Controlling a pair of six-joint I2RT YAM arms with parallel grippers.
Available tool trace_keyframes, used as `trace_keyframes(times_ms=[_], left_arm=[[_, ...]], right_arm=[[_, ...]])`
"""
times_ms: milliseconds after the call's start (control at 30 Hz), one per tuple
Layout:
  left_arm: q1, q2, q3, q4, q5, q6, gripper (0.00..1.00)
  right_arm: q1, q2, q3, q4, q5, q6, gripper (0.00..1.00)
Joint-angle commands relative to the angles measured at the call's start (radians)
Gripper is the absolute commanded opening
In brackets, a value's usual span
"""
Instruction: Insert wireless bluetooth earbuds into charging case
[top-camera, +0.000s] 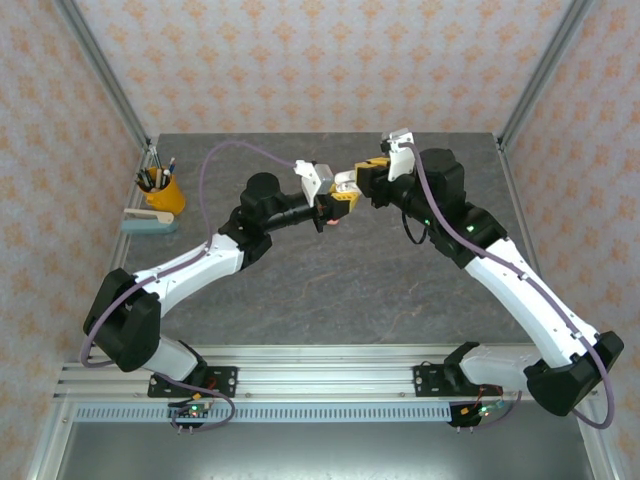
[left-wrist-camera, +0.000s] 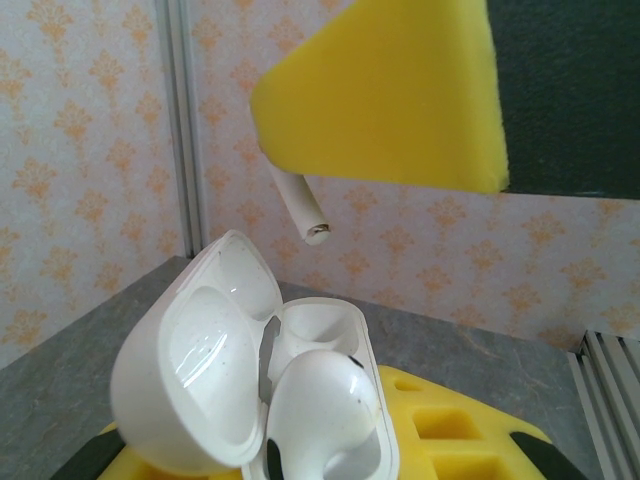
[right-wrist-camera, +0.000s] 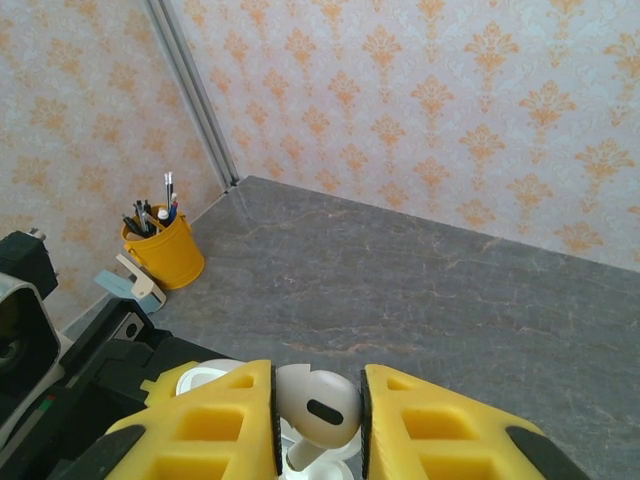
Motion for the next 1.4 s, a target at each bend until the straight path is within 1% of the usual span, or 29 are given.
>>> trace_keyframes(times_ms=[0,333,533,1033,1367], left_arm=[[0.011,-0.022,0.022,0.006,0.016,-0.005,0.0],[0.021,-0.035,0.012,0.001,0.019,-0.008,0.0],[0.022,-0.039,0.012,0.002,0.018,-0.011,0.0],[0.027,-0.053,0.004,0.001,0.022,-0.01,0.0],[0.029,-0.059,0.011,-0.01,0.018,-0.008,0.0]], right_arm=[[0.006,-0.001,0.019,-0.002,0.021,-0.022,0.24],[0.006,-0.001,-0.007,0.005,0.029,-0.017,0.23],[0.006,0.031,-0.017,0.009,0.022,-0.013,0.23],[0.006,0.039,-0.036,0.015,0.062,-0.022,0.22],[0.006,0.043,-0.031,0.004,0.038,-0.036,0.21]])
